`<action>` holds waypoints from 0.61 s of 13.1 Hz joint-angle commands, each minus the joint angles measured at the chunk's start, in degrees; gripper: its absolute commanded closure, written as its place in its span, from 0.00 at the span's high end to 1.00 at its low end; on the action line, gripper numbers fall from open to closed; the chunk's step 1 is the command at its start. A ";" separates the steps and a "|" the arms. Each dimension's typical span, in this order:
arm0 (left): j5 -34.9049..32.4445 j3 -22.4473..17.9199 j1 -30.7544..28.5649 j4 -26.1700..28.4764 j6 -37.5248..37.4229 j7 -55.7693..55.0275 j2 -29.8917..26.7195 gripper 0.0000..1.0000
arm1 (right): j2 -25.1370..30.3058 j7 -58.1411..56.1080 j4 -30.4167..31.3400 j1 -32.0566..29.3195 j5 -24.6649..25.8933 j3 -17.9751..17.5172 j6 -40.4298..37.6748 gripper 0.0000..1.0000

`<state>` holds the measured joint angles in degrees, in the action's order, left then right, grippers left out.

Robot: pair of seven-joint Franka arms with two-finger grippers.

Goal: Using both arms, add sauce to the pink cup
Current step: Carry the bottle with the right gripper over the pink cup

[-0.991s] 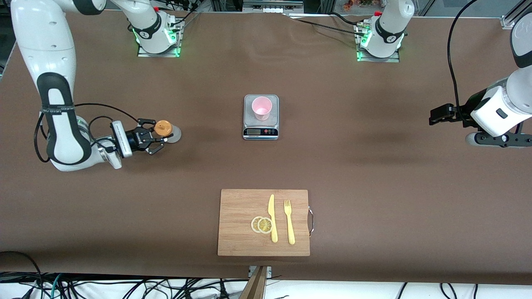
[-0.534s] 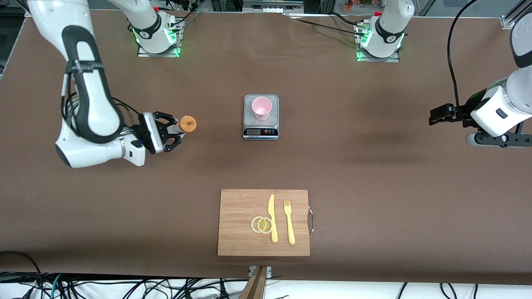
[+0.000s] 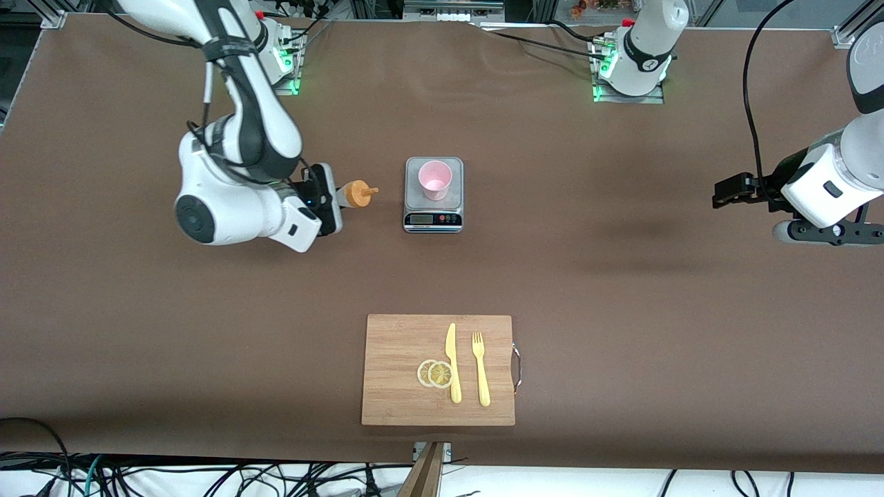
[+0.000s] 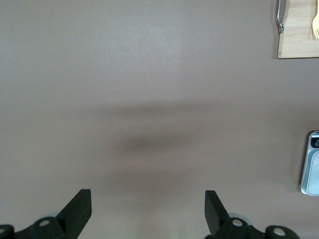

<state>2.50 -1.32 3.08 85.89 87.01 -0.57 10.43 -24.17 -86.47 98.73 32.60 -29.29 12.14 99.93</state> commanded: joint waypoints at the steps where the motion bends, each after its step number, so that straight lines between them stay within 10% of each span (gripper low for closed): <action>1: 0.05 -0.09 -0.09 -1.78 -0.97 1.45 0.91 1.00 | 3.51 8.65 1.99 5.53 7.56 0.34 1.76 0.18; 8: 0.05 -0.09 -0.09 -1.78 -0.97 1.45 0.91 1.00 | 2.82 28.96 1.99 17.14 22.86 0.08 5.36 0.19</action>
<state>2.50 -1.34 3.08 85.89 87.01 -0.57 10.46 -22.61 -62.13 99.24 47.41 -9.52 11.98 104.20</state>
